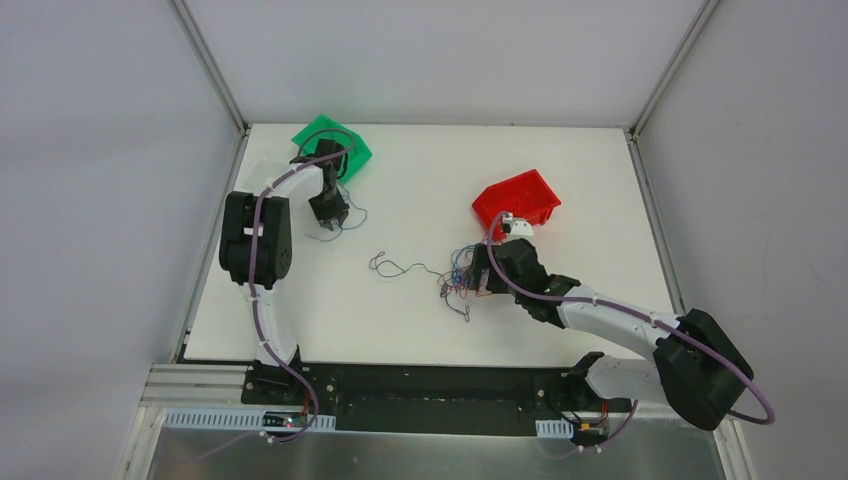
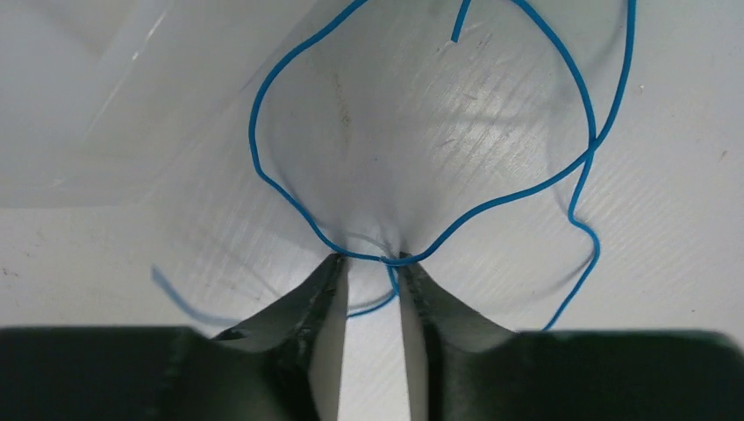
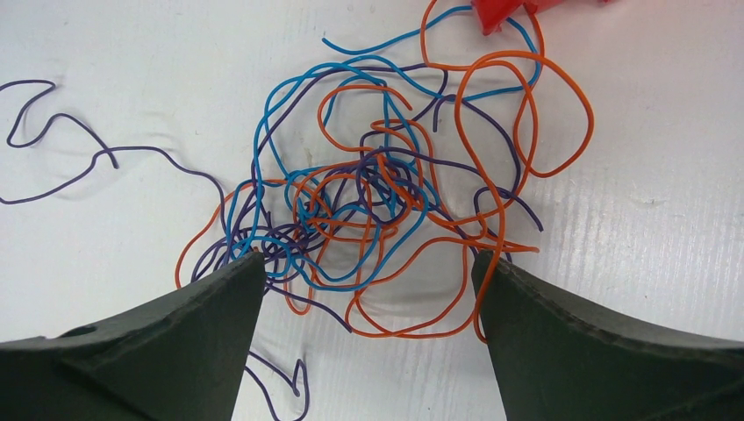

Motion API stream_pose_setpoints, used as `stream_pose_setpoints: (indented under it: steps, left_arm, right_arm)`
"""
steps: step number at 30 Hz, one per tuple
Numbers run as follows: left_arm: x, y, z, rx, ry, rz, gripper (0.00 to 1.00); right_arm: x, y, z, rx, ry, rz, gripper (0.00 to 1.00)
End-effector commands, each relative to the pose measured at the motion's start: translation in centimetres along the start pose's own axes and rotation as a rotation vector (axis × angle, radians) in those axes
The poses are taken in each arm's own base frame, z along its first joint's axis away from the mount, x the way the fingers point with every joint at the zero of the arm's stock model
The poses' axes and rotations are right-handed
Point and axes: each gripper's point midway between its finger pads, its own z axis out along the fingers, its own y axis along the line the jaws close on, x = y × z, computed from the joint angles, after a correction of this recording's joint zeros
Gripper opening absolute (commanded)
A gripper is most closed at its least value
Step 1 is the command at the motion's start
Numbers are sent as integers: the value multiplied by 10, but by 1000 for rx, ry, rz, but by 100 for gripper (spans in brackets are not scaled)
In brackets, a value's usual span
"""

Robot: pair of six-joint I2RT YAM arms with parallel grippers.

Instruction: Untangle the cables

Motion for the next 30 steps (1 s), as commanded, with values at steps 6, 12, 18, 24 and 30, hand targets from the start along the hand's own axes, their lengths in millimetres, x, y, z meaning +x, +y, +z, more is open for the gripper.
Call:
stream_pose_setpoints:
  steps: [6,12,18,24,30]
  left_arm:
    - [10,-3,8,17,37,6,0]
    - [-2,6,-40,55,-69,41,0]
    - [-25,10,-104,138,-215,34,0]
    - [-57,27,-135,118,-295,-20,0]
    - [-84,48,-140,68,-294,-95,0]
  right_arm:
    - [-15,10,-5,-47,-59,4,92]
    - [-14,11,-3,-45,-54,1,91]
    - [-13,13,-2,-53,-45,0,92]
    - [-12,13,-1,-53,-39,-2,91]
    - [-11,13,-1,-56,-38,-4,91]
